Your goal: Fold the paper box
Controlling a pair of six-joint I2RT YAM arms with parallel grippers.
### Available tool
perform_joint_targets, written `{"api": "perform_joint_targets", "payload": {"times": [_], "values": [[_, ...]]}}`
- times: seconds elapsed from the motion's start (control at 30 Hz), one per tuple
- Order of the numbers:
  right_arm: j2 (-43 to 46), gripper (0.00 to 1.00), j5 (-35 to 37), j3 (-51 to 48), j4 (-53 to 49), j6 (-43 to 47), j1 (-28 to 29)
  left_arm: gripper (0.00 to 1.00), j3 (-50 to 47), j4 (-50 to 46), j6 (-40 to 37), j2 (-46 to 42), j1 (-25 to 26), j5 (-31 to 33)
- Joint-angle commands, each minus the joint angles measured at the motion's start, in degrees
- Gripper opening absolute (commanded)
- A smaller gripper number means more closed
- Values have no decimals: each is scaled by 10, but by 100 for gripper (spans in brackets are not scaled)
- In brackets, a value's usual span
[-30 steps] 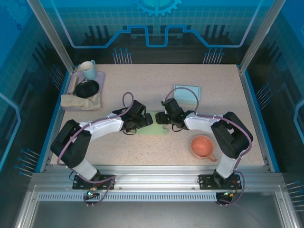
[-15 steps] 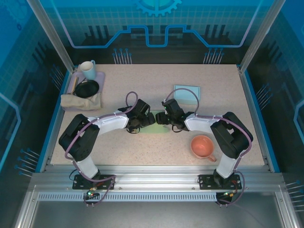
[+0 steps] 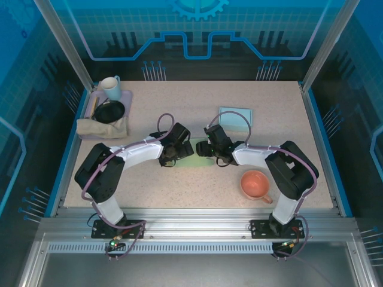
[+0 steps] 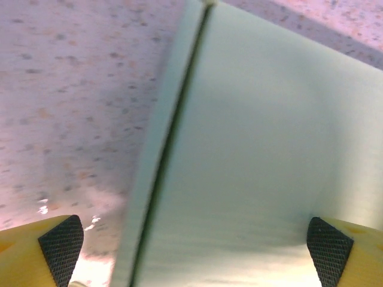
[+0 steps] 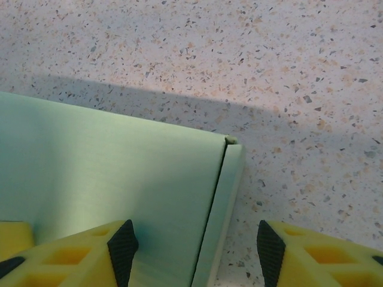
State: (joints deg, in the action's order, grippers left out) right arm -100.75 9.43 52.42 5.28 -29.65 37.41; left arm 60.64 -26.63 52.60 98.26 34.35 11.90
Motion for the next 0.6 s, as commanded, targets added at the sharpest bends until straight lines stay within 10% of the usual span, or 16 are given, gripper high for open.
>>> {"api": "perform_joint_targets", "payload": {"times": [0.0, 0.57], "values": [[-8, 59, 6, -14, -14, -10, 9, 99, 13, -61, 13, -46, -1, 38], [-9, 57, -3, -44, 16, -21, 12, 99, 8, -47, 182, -47, 0, -31]]}}
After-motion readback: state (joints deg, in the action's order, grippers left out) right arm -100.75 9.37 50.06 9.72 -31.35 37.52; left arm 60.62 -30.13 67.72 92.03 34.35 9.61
